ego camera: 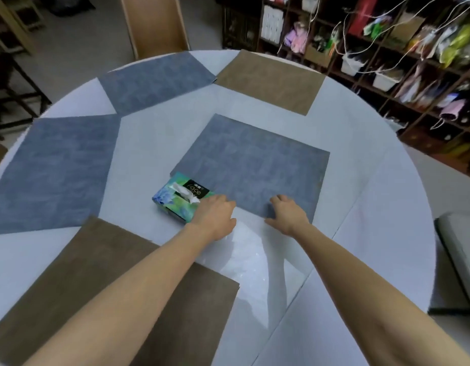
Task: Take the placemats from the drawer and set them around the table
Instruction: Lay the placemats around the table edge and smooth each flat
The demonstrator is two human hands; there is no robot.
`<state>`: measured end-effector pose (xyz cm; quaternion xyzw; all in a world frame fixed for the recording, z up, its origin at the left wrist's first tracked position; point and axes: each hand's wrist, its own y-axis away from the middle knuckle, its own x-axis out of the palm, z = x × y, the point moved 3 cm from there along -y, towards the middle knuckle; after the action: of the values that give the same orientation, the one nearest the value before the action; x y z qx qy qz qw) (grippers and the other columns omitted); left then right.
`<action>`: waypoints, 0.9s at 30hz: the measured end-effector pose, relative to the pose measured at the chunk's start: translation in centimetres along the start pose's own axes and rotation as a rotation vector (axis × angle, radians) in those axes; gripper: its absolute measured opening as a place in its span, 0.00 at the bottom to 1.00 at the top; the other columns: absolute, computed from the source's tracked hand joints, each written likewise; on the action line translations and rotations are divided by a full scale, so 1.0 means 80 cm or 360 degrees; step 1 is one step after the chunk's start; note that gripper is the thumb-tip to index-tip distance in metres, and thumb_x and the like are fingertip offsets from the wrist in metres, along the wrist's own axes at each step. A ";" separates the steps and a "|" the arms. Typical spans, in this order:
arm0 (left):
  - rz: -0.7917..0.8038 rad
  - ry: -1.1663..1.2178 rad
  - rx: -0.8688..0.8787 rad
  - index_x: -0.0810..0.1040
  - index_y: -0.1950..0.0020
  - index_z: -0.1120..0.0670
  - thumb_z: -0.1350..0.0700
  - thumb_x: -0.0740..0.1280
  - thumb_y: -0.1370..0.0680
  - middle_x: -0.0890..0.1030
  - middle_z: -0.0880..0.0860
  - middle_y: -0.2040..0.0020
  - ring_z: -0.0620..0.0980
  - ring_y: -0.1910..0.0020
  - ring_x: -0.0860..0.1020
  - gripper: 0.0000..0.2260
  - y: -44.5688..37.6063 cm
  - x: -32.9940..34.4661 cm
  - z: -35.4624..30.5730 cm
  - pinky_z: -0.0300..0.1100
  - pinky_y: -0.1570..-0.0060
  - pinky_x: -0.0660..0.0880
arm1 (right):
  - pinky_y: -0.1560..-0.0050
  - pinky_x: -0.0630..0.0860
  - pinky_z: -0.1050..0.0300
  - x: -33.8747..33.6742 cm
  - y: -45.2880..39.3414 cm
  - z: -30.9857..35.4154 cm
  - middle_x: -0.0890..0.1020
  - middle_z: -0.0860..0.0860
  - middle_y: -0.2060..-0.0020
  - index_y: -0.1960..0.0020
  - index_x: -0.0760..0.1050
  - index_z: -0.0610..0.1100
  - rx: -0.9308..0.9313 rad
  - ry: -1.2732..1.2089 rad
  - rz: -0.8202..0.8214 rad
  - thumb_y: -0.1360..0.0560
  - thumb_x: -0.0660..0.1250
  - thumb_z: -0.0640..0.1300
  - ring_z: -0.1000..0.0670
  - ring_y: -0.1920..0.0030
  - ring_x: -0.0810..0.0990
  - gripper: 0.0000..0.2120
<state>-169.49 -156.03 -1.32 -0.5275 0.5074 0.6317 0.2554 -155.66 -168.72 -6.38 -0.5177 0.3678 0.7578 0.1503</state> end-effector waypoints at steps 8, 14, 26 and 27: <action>0.0129 -0.0078 -0.0048 0.55 0.22 0.53 0.49 0.61 0.19 0.55 0.56 0.22 0.57 0.22 0.49 0.28 -0.066 0.018 -0.008 0.52 0.24 0.47 | 0.36 0.68 0.46 0.021 -0.054 -0.013 0.61 0.37 0.28 0.27 0.58 0.38 -0.0557 0.0503 -0.0002 0.20 0.55 0.53 0.39 0.28 0.62 0.27; 0.0137 -0.0107 -0.0030 0.50 0.21 0.52 0.50 0.61 0.20 0.52 0.54 0.21 0.56 0.21 0.47 0.31 -0.112 0.018 -0.005 0.54 0.24 0.44 | 0.53 0.74 0.48 -0.003 -0.059 -0.016 0.75 0.41 0.43 0.38 0.67 0.39 -0.0626 0.0561 -0.0005 0.23 0.55 0.35 0.40 0.44 0.77 0.14; -0.0454 -0.0323 -0.0101 0.77 0.40 0.53 0.65 0.62 0.23 0.82 0.53 0.48 0.55 0.49 0.80 0.14 -0.178 -0.114 -0.002 0.45 0.57 0.70 | 0.56 0.78 0.49 -0.115 -0.069 -0.099 0.84 0.45 0.49 0.43 0.77 0.43 -0.0300 -0.0198 -0.0760 0.26 0.65 0.35 0.39 0.53 0.82 0.13; -0.0506 -0.0363 -0.0095 0.77 0.41 0.54 0.65 0.62 0.23 0.82 0.53 0.49 0.55 0.50 0.80 0.13 -0.175 -0.134 -0.008 0.44 0.61 0.68 | 0.55 0.77 0.49 -0.125 -0.073 -0.099 0.84 0.44 0.49 0.41 0.77 0.43 -0.0244 -0.0168 -0.0711 0.25 0.63 0.36 0.39 0.52 0.81 0.13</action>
<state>-153.81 -149.37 3.46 -0.5333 0.3665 0.6539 0.3919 -142.59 -168.88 -1.35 -0.5557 0.1773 0.7574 0.2935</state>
